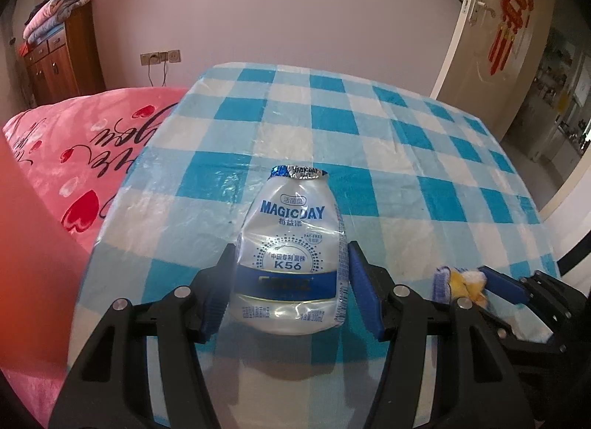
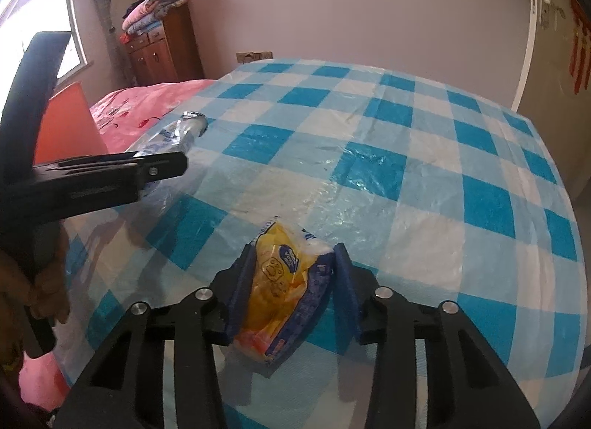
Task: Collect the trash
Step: 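Carry bottle and bread bag over the orange bucket and release both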
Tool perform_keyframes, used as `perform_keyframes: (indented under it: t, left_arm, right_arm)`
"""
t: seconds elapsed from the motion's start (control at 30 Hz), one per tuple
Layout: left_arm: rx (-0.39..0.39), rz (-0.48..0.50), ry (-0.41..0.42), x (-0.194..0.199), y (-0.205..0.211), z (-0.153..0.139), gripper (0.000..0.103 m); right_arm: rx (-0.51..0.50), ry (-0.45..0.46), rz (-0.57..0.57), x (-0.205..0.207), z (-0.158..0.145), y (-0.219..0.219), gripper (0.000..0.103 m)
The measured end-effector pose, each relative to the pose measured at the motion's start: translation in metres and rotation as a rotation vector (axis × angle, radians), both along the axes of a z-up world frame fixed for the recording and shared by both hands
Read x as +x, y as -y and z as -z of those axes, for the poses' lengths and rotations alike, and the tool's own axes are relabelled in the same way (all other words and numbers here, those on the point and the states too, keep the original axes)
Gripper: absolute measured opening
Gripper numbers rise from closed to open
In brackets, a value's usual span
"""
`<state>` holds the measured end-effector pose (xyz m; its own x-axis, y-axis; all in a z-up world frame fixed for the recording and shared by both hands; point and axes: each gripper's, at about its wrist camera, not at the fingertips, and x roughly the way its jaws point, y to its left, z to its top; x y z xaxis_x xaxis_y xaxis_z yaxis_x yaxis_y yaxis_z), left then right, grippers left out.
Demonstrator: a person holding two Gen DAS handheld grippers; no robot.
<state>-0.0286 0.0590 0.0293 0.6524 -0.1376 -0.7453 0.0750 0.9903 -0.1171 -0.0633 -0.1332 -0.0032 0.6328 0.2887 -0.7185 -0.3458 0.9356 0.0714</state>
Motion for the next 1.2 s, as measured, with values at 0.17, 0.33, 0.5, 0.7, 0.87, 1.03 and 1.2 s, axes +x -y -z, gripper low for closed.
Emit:
perform_keyframes:
  t: [0.17, 0.33, 0.5, 0.7, 0.87, 1.03, 1.2]
  left_arm:
    - [-0.012, 0.004, 0.010, -0.017, -0.009, -0.007, 0.060]
    - [-0.032, 0.003, 0.015, -0.032, -0.017, -0.012, 0.060]
    - [-0.049, 0.003, 0.034, -0.045, -0.025, -0.020, 0.060]
    - [-0.073, 0.011, 0.071, -0.057, -0.032, -0.033, 0.060]
    - [-0.092, 0.013, 0.112, -0.065, -0.039, -0.048, 0.060]
    - [-0.102, 0.005, 0.154, -0.072, -0.047, -0.064, 0.060]
    - [-0.089, -0.012, 0.196, -0.078, -0.057, -0.081, 0.060]
  right_arm:
    - [-0.031, 0.025, -0.005, -0.002, -0.002, -0.006, 0.037]
    - [-0.036, 0.042, 0.012, -0.005, -0.004, -0.005, 0.031]
    - [-0.019, 0.047, 0.027, -0.009, -0.005, -0.004, 0.028]
    - [-0.007, 0.075, 0.035, -0.016, -0.016, -0.006, 0.026]
    - [0.014, 0.105, 0.039, -0.021, -0.036, -0.007, 0.026]
    - [0.043, 0.133, 0.038, -0.024, -0.058, -0.010, 0.026]
    - [0.065, 0.158, 0.022, -0.026, -0.079, -0.017, 0.026]
